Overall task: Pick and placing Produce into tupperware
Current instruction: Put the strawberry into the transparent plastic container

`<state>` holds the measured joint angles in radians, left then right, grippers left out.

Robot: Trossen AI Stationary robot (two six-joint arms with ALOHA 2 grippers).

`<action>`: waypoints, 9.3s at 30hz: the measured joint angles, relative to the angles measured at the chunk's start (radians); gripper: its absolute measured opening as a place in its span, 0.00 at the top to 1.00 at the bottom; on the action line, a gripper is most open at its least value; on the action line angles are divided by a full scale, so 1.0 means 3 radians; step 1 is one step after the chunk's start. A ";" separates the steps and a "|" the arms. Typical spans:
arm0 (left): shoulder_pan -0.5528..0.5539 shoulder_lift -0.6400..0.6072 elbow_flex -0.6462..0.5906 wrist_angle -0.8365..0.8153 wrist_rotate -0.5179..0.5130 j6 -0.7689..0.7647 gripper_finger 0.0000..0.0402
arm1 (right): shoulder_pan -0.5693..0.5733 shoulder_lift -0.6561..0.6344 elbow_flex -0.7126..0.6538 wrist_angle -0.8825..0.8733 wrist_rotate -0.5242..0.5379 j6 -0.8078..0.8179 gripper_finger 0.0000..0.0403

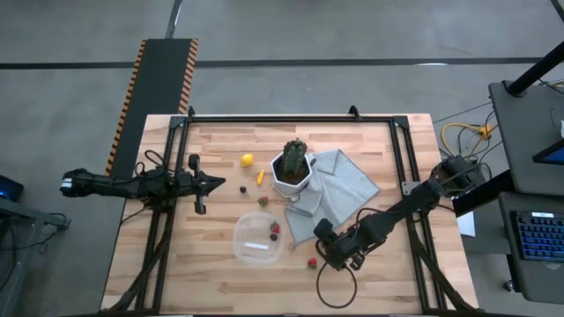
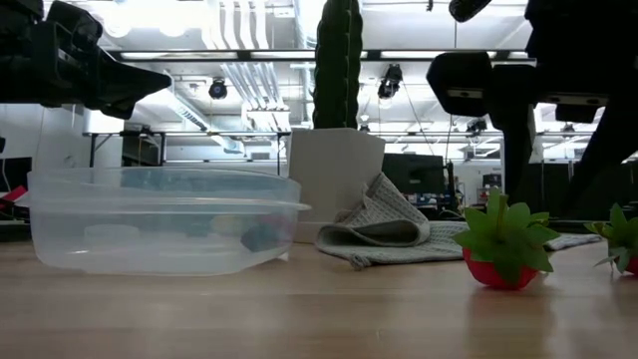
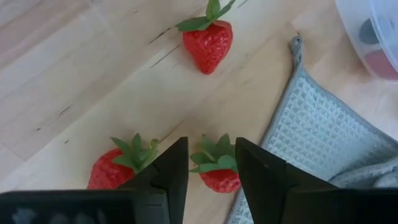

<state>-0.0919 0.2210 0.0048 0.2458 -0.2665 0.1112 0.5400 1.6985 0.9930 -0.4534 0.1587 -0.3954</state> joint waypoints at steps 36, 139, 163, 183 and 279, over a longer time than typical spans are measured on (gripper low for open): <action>-0.0001 -0.0003 0.0000 0.0000 0.0000 0.0001 1.00 | -0.0014 -0.0099 0.0012 -0.0304 0.0293 0.0807 0.68; 0.0000 -0.0004 0.0000 0.0031 0.0000 0.0003 1.00 | -0.0543 0.0368 0.1045 0.0153 0.0277 0.0430 0.72; 0.0000 -0.0003 0.0000 0.0025 0.0001 0.0003 1.00 | -0.0903 0.1324 0.1867 0.0278 -0.0330 -0.0017 0.70; -0.0001 -0.0004 0.0000 0.0024 0.0001 0.0004 1.00 | -0.0937 0.1127 0.1911 -0.0272 -0.0276 0.0305 0.56; -0.0001 -0.0002 0.0000 0.0023 -0.0001 0.0017 1.00 | 0.0060 0.0018 -0.0099 -0.0065 -0.0335 0.2433 0.98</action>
<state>-0.0921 0.2203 0.0048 0.2527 -0.2668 0.1162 0.5579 1.7039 0.9634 -0.4728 0.0581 0.3345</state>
